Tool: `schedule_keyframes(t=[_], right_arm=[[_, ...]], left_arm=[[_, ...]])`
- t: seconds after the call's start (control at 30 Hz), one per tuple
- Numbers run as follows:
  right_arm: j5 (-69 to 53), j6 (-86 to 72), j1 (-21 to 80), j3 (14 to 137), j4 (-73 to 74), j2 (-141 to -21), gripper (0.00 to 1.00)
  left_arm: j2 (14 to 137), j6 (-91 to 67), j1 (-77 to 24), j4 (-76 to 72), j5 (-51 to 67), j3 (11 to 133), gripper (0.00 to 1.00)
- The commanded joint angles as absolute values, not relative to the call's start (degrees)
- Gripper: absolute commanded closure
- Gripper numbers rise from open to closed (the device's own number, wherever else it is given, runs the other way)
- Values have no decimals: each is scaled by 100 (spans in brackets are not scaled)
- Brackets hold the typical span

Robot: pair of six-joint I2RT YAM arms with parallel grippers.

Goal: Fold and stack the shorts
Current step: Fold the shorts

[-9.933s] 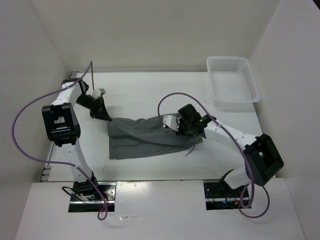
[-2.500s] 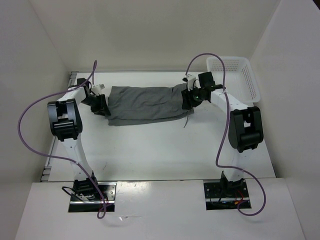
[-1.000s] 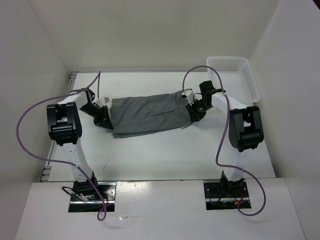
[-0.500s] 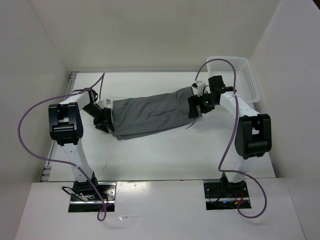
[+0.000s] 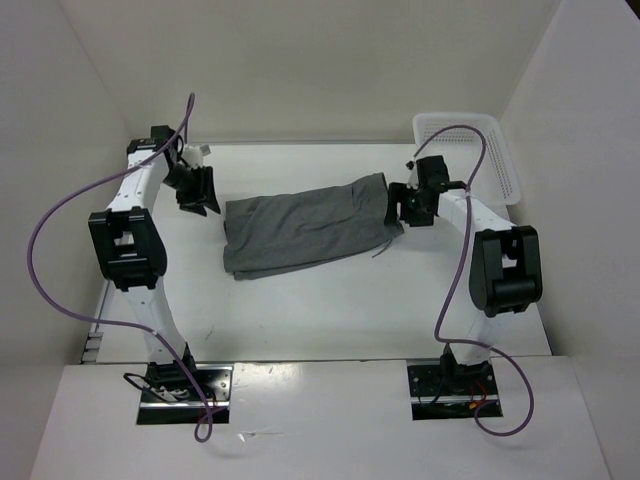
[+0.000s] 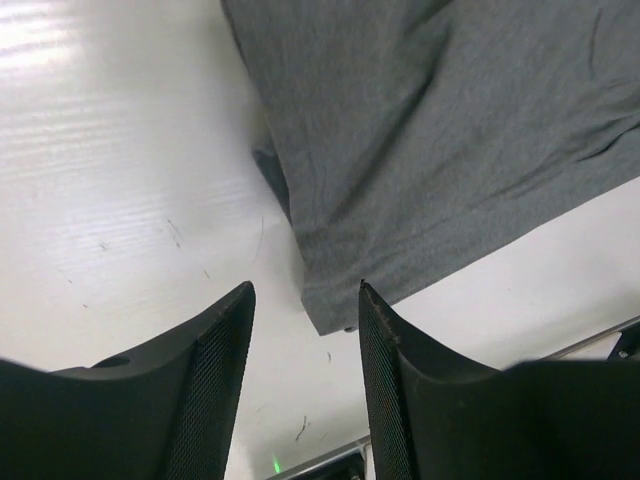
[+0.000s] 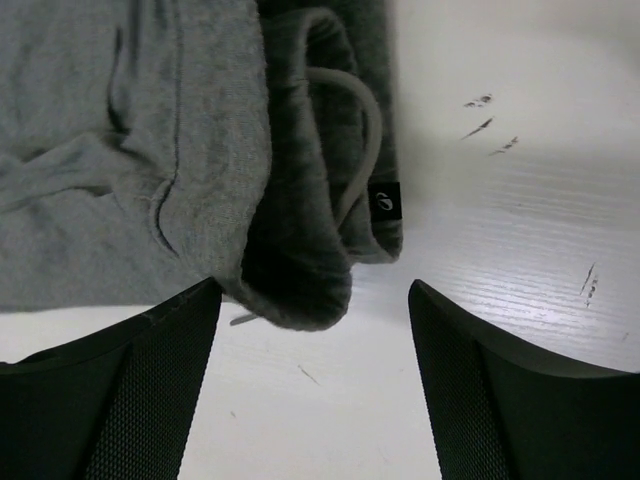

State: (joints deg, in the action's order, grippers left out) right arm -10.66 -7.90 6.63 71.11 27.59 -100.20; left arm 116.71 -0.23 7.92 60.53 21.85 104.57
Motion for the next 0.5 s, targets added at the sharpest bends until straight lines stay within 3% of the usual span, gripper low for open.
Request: schedule_keyframes(t=[0.0, 0.3, 0.4, 0.47], right_arm=[[-676, -1239, 659, 6935, 2172, -10264, 19], [-844, -1213, 773, 6882, 1451, -10845, 16], [-844, -1213, 773, 6821, 1389, -10846, 23], [-791, -1213, 773, 6768, 1336, -10846, 36]], left_arm=[[11830, 0, 669, 6284, 2267, 10863, 46], [12067, 0, 255, 6337, 2382, 10969, 44], [11945, 0, 255, 6285, 2321, 10898, 44], [11944, 0, 255, 6284, 2320, 10837, 44]])
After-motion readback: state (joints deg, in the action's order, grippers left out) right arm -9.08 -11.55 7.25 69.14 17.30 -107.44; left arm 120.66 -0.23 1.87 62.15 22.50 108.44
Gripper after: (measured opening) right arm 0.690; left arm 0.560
